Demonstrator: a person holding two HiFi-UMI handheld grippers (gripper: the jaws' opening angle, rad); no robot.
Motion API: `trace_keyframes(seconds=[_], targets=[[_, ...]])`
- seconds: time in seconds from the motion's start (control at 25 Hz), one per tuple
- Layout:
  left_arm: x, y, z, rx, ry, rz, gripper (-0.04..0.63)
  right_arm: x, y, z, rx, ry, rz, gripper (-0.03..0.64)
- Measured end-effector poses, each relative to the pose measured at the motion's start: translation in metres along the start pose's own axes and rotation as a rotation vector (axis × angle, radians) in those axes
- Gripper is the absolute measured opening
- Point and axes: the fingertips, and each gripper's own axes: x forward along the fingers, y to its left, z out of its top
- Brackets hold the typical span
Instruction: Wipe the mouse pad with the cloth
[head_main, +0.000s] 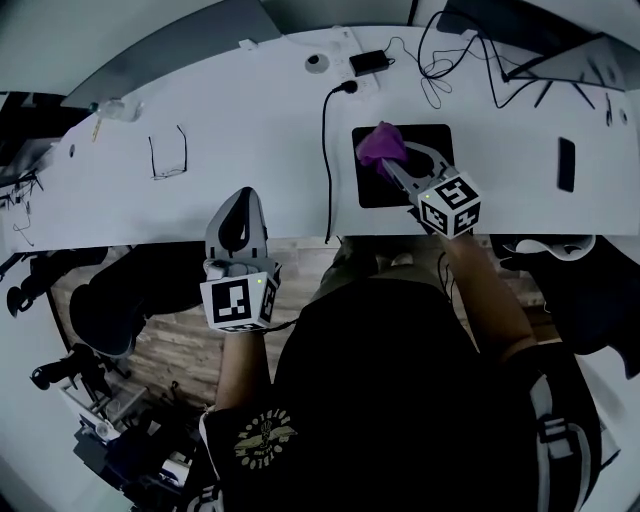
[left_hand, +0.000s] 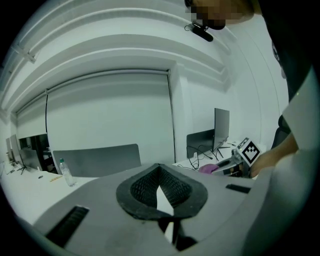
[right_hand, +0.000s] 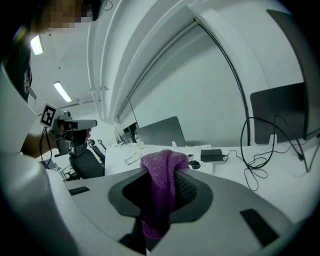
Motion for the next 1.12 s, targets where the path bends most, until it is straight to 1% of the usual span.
trace_keyframes(seconds=[0.08,0.2,0.28,0.4,0.56,0.68,0.8,0.88,1.12], targets=[[0.007,0.001,-0.004,-0.011,0.000,-0.004,0.002,0.017,-0.004,-0.011,0.013,0.028,0.006,0.086],[0.012,0.003,-0.013,-0.031,0.014,-0.007,0.002,0.045,-0.005,-0.037,0.007,0.096,0.009,0.086],[0.013,0.007,-0.016,-0.038,0.026,-0.004,0.002,0.064,-0.007,-0.055,0.008,0.139,0.002,0.086],[0.017,0.013,-0.016,-0.043,0.029,0.000,0.002,0.088,-0.018,-0.069,0.031,0.179,-0.012,0.086],[0.022,0.017,-0.028,-0.076,0.052,-0.005,0.002,0.114,-0.030,-0.103,-0.024,0.282,-0.028,0.086],[0.027,0.019,-0.034,-0.075,0.065,-0.006,0.002,0.122,-0.038,-0.126,-0.042,0.358,-0.060,0.086],[0.030,0.018,-0.035,-0.063,0.074,-0.013,0.002,0.122,-0.046,-0.132,-0.084,0.378,-0.112,0.087],[0.029,0.018,-0.036,-0.062,0.084,-0.015,0.003,0.120,-0.054,-0.132,-0.094,0.378,-0.148,0.087],[0.033,0.010,-0.040,-0.052,0.099,-0.027,0.002,0.113,-0.068,-0.129,-0.105,0.365,-0.174,0.089]])
